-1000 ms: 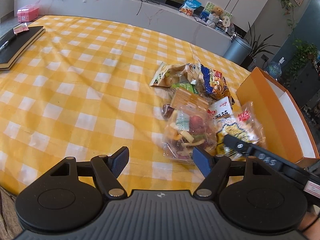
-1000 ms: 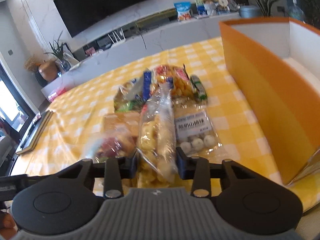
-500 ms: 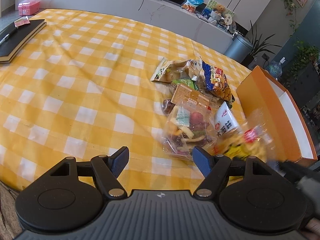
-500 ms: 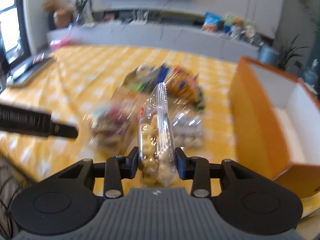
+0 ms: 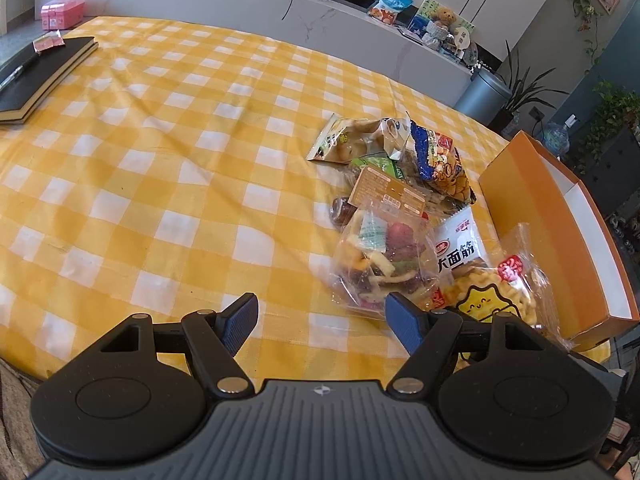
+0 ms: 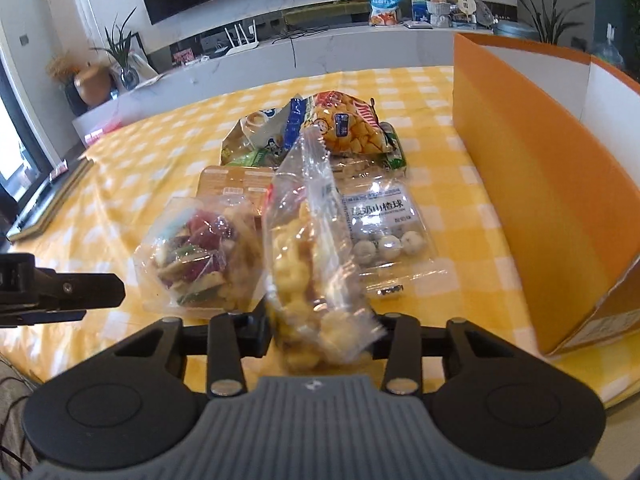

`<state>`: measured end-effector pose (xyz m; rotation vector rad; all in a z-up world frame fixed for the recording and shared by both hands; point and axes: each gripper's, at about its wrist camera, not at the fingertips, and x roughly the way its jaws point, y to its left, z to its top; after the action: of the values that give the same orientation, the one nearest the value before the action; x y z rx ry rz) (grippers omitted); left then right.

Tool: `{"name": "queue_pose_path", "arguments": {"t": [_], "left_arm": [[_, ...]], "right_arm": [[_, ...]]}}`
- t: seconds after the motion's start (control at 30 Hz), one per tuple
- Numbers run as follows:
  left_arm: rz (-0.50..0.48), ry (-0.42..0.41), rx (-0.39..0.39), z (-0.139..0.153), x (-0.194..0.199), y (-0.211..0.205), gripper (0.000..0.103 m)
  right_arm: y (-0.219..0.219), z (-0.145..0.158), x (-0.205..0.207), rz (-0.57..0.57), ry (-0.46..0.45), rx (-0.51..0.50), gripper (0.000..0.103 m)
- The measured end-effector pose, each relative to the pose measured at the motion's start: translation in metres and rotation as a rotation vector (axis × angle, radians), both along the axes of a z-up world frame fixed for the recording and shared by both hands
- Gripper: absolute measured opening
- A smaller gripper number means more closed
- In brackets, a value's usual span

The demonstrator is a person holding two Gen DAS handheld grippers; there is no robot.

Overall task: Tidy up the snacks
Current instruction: 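Lift the puffs bag out of the pile with the right gripper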

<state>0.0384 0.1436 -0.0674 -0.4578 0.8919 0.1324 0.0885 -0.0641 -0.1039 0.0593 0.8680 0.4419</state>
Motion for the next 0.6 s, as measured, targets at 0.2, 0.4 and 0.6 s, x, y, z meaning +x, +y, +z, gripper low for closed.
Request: {"name": "queue_pose_path", "arguments": {"t": [0.2, 0.4, 0.6], "left_arm": [[-0.007, 0.0, 0.043, -0.002, 0.002, -0.006, 0.086], [-0.045, -0.006, 0.057, -0.005, 0.005, -0.016, 0.086], [-0.073, -0.023, 0.05, -0.008, 0.006, -0.024, 0.086]], "right_arm": [[-0.008, 0.014, -0.004, 0.003, -0.046, 0.024, 0.038], [-0.019, 0.02, -0.008, 0.051, -0.014, -0.023, 0.039], [-0.032, -0.002, -0.004, 0.039, 0.029, 0.07, 0.039]]}}
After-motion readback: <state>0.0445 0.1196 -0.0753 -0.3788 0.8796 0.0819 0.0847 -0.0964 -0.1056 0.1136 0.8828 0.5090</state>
